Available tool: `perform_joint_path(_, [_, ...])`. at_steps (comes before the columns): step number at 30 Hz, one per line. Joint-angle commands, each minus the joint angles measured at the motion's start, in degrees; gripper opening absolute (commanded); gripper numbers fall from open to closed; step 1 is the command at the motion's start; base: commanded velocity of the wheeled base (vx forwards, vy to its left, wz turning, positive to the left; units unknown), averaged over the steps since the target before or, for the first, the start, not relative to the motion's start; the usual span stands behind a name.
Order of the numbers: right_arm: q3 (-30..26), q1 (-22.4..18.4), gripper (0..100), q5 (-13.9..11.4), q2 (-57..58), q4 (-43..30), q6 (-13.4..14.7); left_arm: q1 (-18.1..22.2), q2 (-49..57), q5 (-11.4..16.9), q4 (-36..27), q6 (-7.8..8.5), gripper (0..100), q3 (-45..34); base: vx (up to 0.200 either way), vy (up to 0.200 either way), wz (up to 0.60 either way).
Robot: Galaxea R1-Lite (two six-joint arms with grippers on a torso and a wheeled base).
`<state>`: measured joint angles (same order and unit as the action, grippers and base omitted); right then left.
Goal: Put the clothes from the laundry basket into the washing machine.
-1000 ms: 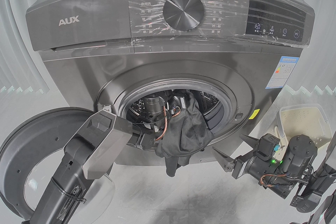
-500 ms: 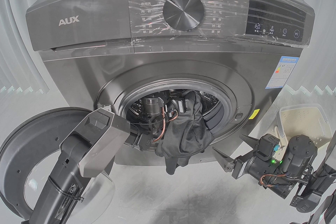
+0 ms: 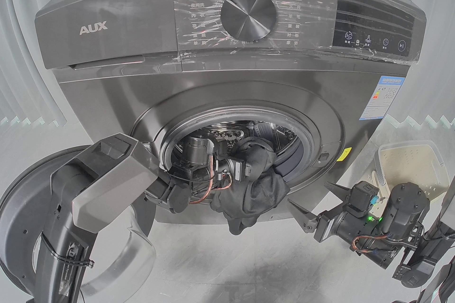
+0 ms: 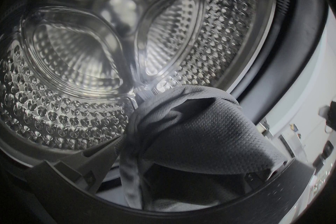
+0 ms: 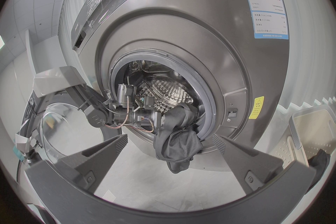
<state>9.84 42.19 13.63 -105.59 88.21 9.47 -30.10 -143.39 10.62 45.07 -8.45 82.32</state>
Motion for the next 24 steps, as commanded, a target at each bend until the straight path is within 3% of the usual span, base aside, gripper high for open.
perform_joint_path(1, [0.01,0.08,100,-0.01,-0.49,0.03,0.02,0.13,5.05,3.09,-0.95,2.56,100,-5.68,0.000,0.000,0.00])
perform_joint_path(2, [0.01,0.08,100,-0.01,-0.75,0.03,0.02,0.30,4.87,3.97,-0.60,4.41,100,-6.12,0.000,0.000,0.00])
perform_joint_path(5, [0.01,0.17,100,-0.01,-0.84,0.03,0.11,0.83,4.34,4.15,-0.51,6.43,100,-6.30,0.000,0.000,0.00])
perform_joint_path(10, [0.01,0.17,100,-0.01,-0.84,0.03,0.02,1.01,2.58,3.53,-0.42,6.51,100,-4.19,0.000,0.000,0.00])
perform_joint_path(13, [0.01,0.17,100,-0.01,-0.84,0.03,0.11,1.36,-0.05,1.69,-0.33,6.08,100,1.96,0.000,0.000,0.00])
perform_joint_path(14, [0.01,0.17,100,-0.01,-0.84,0.03,0.11,1.80,-1.28,-0.33,-0.24,6.08,0,4.69,0.000,0.000,0.00])
perform_joint_path(17, [0.01,0.17,100,-0.01,-0.84,0.03,0.11,2.24,-4.89,-4.11,2.13,6.34,0,11.46,0.000,0.000,0.00])
perform_joint_path(24, [0.01,0.26,100,-0.01,-0.84,0.03,0.11,2.06,-9.90,-7.37,2.92,5.90,0,22.44,0.000,0.000,0.00])
